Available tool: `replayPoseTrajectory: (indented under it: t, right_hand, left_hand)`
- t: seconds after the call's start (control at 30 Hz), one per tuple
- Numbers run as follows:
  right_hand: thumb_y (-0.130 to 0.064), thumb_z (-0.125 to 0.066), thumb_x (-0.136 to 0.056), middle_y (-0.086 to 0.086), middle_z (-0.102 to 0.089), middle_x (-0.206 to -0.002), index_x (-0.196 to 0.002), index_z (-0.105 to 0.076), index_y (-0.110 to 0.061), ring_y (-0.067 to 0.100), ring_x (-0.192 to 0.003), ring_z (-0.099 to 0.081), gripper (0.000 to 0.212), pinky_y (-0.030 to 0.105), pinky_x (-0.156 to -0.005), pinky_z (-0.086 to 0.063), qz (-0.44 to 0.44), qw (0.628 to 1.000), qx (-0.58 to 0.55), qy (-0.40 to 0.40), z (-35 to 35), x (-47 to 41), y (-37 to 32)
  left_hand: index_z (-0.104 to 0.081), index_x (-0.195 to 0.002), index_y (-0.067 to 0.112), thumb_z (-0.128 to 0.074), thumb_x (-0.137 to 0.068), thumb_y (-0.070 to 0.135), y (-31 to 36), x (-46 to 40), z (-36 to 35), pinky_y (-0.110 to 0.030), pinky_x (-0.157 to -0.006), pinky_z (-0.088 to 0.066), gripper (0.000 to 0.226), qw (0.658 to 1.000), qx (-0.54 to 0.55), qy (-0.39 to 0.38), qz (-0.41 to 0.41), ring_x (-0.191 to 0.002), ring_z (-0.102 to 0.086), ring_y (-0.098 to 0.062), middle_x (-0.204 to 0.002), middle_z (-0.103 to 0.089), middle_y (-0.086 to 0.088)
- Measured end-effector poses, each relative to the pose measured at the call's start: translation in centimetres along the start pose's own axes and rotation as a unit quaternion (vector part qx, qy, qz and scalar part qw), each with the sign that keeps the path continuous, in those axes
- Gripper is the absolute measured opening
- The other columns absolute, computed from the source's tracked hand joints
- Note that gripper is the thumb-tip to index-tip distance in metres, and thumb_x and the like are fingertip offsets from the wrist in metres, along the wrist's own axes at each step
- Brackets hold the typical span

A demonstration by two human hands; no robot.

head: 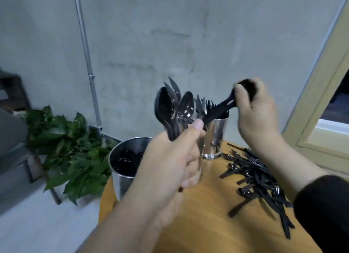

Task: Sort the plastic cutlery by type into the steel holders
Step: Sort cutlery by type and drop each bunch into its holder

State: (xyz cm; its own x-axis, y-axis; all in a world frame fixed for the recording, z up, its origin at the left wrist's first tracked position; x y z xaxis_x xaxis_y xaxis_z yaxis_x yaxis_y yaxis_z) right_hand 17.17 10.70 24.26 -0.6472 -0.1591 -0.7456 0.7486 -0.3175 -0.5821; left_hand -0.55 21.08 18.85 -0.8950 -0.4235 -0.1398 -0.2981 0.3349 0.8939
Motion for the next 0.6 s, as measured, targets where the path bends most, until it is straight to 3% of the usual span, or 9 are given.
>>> replayPoseTrajectory:
  t: [0.07,0.17,0.27,0.33,0.4,0.47,0.53,0.6]
  right_hand:
    - [-0.033,-0.048,-0.104,0.006,-0.066,-0.090,-0.109,-0.059,-0.017,0.030,-0.086,-0.060,0.021,0.041,-0.077,-0.049,-0.002,0.998,0.040,-0.051,-3.4,-1.2,0.1]
    - [-0.042,-0.047,-0.103,0.010,-0.067,-0.093,-0.111,-0.058,-0.016,0.035,-0.089,-0.060,0.029,0.041,-0.072,-0.046,-0.028,0.982,0.119,-0.147,-7.3,-1.7,1.3]
    - [-0.072,-0.049,-0.089,0.008,-0.063,-0.114,-0.128,-0.058,-0.019,0.030,-0.105,-0.059,0.066,0.039,-0.082,-0.049,-0.034,0.933,0.226,-0.276,-9.3,-0.1,2.7]
    - [-0.085,-0.042,-0.080,0.006,-0.056,-0.125,-0.140,-0.052,-0.021,0.027,-0.118,-0.053,0.089,0.043,-0.096,-0.047,-0.036,0.935,0.230,-0.266,-8.9,0.6,2.3]
    - [-0.080,-0.042,-0.084,-0.002,-0.057,-0.120,-0.141,-0.052,-0.024,0.018,-0.112,-0.058,0.080,0.036,-0.091,-0.047,-0.040,0.963,0.139,-0.227,-7.5,0.9,-0.4]
    - [-0.074,-0.045,-0.086,-0.012,-0.064,-0.106,-0.137,-0.053,-0.034,0.005,-0.082,-0.064,0.065,0.029,-0.073,-0.050,-0.035,0.967,0.003,-0.254,-6.5,1.6,-4.4]
    - [-0.070,-0.045,-0.083,-0.014,-0.067,-0.086,-0.135,-0.052,-0.041,0.005,-0.061,-0.058,0.060,0.025,-0.061,-0.048,-0.030,0.932,-0.127,-0.337,-6.1,2.9,-8.7]
    - [-0.068,-0.047,-0.084,-0.017,-0.067,-0.084,-0.135,-0.050,-0.044,0.008,-0.063,-0.058,0.057,0.026,-0.061,-0.050,-0.012,0.902,-0.196,-0.384,-6.2,4.0,-11.8]
  left_hand:
    - [-0.064,-0.095,0.010,-0.065,-0.096,0.034,2.0,0.1,2.2,-0.019,-0.035,-0.022,0.024,1.000,-0.007,0.011,-0.014,-0.043,-0.022,-0.009,-0.060,-0.028,0.003]
    - [-0.061,-0.092,0.013,-0.064,-0.097,0.033,3.9,0.0,4.8,-0.017,-0.034,-0.020,0.021,0.999,-0.021,0.032,-0.020,-0.040,-0.022,-0.007,-0.057,-0.029,0.004]
    - [-0.061,-0.091,0.013,-0.063,-0.098,0.033,4.7,-0.3,6.7,-0.018,-0.034,-0.020,0.021,0.998,-0.046,0.037,-0.011,-0.040,-0.023,-0.007,-0.056,-0.030,0.004]
    - [-0.062,-0.089,0.012,-0.063,-0.098,0.032,4.8,-0.5,7.5,-0.017,-0.033,-0.020,0.022,0.998,-0.060,0.032,0.003,-0.040,-0.024,-0.007,-0.056,-0.032,0.003]
    - [-0.063,-0.087,0.010,-0.064,-0.097,0.031,4.7,-0.5,7.8,-0.017,-0.033,-0.019,0.023,0.997,-0.070,0.013,0.023,-0.041,-0.024,-0.007,-0.057,-0.035,0.001]
    - [-0.062,-0.087,0.008,-0.064,-0.097,0.030,4.4,-0.4,7.9,-0.018,-0.035,-0.016,0.024,0.995,-0.085,-0.013,0.051,-0.041,-0.024,-0.008,-0.058,-0.036,0.000]
    - [-0.062,-0.086,0.008,-0.064,-0.097,0.028,4.0,-0.2,7.6,-0.018,-0.034,-0.015,0.024,0.992,-0.093,-0.041,0.080,-0.041,-0.024,-0.008,-0.057,-0.034,0.000]
    - [-0.062,-0.083,0.008,-0.064,-0.096,0.026,3.8,-0.1,7.0,-0.018,-0.035,-0.015,0.022,0.988,-0.107,-0.059,0.099,-0.040,-0.024,-0.008,-0.055,-0.031,0.000]
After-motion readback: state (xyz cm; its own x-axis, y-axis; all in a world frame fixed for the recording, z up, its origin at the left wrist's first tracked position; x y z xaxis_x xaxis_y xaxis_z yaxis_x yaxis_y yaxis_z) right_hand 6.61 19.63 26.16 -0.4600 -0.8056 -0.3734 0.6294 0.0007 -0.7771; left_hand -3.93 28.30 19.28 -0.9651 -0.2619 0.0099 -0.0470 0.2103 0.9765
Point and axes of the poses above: each hand's wrist, its own x-axis away from the middle knuckle, its own z-axis out of the back of the hand, y = z × x, the point moved 4 cm from there along -x, towards the middle knuckle
